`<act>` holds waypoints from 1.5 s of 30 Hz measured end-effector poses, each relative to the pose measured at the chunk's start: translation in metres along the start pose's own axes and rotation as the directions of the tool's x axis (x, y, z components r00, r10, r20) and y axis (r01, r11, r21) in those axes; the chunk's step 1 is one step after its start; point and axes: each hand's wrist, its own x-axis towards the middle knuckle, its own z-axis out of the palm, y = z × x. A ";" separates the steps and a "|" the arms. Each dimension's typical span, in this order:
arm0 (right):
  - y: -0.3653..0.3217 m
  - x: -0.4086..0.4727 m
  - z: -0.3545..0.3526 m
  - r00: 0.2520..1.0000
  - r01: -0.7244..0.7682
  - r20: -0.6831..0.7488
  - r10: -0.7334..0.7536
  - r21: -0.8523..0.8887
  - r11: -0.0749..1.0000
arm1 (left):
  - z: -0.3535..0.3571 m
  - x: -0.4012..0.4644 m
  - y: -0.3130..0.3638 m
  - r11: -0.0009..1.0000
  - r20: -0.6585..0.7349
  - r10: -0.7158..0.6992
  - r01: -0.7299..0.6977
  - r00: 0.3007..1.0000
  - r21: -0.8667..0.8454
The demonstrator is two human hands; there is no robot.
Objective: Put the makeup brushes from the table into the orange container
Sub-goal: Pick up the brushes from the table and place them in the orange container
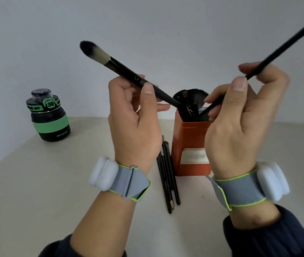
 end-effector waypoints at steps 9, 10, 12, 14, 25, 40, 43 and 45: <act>0.016 -0.001 0.000 0.991 -0.090 0.073 0.115 -0.283 0.955 | 0.016 -0.013 -0.009 0.984 0.072 -0.130 0.120 0.989 0.131; 0.016 -0.002 0.000 0.989 -0.090 0.084 0.120 -0.303 0.949 | 0.017 -0.013 -0.011 0.979 0.075 -0.151 0.139 0.986 0.147; 0.018 -0.002 0.000 0.989 -0.071 0.099 0.112 -0.347 0.935 | 0.017 -0.014 -0.013 0.968 0.077 -0.175 0.156 0.982 0.198; 0.020 -0.002 0.000 0.987 -0.044 0.124 0.099 -0.388 0.921 | 0.018 -0.015 -0.015 0.954 0.089 -0.171 0.143 0.981 0.264; 0.019 -0.005 0.003 0.953 0.022 0.276 0.128 -0.482 0.876 | 0.019 -0.018 -0.016 0.960 0.141 -0.234 0.205 0.962 0.193; 0.022 -0.004 -0.004 0.954 0.049 0.263 0.146 -0.615 0.787 | 0.016 -0.016 -0.020 0.925 0.148 -0.310 0.262 0.939 0.273; 0.019 -0.003 -0.006 0.953 0.057 0.261 0.154 -0.651 0.757 | 0.015 -0.016 -0.020 0.905 0.159 -0.337 0.273 0.928 0.327; 0.017 -0.004 -0.004 0.945 0.058 0.274 0.177 -0.676 0.735 | 0.014 -0.016 -0.022 0.899 0.156 -0.354 0.289 0.922 0.330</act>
